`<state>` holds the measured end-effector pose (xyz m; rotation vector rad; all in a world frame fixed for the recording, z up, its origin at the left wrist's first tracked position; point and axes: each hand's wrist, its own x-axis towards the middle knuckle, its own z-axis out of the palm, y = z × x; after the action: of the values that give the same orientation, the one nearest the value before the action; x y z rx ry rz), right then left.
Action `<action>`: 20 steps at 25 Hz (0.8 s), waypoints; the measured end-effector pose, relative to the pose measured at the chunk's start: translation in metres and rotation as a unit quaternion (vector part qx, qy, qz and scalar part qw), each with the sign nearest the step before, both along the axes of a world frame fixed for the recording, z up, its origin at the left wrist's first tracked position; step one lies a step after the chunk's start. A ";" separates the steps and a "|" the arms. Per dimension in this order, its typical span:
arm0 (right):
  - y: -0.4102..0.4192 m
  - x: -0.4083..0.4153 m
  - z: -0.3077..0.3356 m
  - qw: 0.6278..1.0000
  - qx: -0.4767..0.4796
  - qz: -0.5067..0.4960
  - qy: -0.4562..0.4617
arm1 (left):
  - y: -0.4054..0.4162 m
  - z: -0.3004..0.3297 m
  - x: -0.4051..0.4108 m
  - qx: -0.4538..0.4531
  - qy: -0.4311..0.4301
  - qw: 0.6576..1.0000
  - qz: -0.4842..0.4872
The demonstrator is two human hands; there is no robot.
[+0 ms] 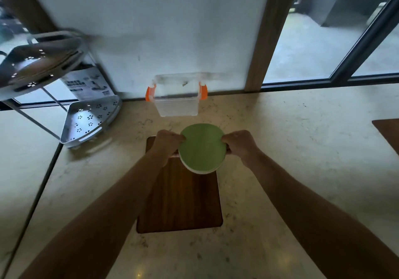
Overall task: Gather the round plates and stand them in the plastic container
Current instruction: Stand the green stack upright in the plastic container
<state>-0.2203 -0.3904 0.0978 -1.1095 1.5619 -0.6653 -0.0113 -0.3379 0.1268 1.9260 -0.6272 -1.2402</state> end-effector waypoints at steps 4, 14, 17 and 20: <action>0.003 0.030 0.024 0.999 -0.031 0.027 -0.005 | 0.016 0.021 0.029 -0.024 -0.005 1.000 0.006; -0.031 0.079 0.053 0.987 -0.118 0.102 0.045 | -0.002 0.045 0.081 -0.080 -0.125 0.987 -0.053; -0.053 0.088 0.065 0.978 -0.158 0.122 0.062 | -0.031 0.050 0.096 -0.112 -0.176 0.975 -0.073; -0.086 0.098 0.078 0.965 -0.205 0.134 0.099 | -0.067 0.060 0.107 -0.123 -0.204 0.969 -0.072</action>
<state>-0.1225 -0.4763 0.1759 -1.7078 1.4345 -0.7273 0.0956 -0.4053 0.1868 1.9602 -1.0963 -0.8017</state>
